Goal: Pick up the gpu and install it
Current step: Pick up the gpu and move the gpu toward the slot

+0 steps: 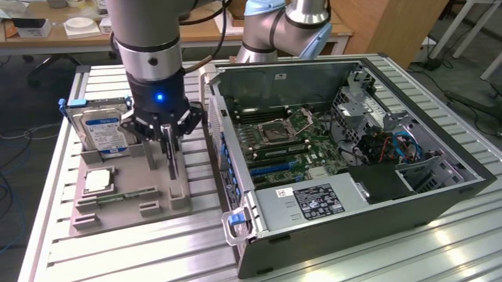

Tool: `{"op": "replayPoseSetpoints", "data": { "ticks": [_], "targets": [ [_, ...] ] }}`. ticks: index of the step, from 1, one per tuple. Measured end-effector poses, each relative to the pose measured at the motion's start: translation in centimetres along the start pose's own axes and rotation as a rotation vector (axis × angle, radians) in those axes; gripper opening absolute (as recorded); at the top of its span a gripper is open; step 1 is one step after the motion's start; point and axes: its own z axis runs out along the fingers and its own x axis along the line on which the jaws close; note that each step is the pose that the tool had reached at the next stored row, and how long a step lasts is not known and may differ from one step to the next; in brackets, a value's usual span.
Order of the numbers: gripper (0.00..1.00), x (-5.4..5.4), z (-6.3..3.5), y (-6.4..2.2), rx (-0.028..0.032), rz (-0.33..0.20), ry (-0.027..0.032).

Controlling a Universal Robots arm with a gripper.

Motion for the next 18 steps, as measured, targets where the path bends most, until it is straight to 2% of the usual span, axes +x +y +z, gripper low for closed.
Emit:
{"op": "replayPoseSetpoints", "data": {
  "ticks": [18],
  "targets": [
    [0.27,0.0,-3.16,0.13,-0.0001,0.000,-0.0001]
  ]
}}
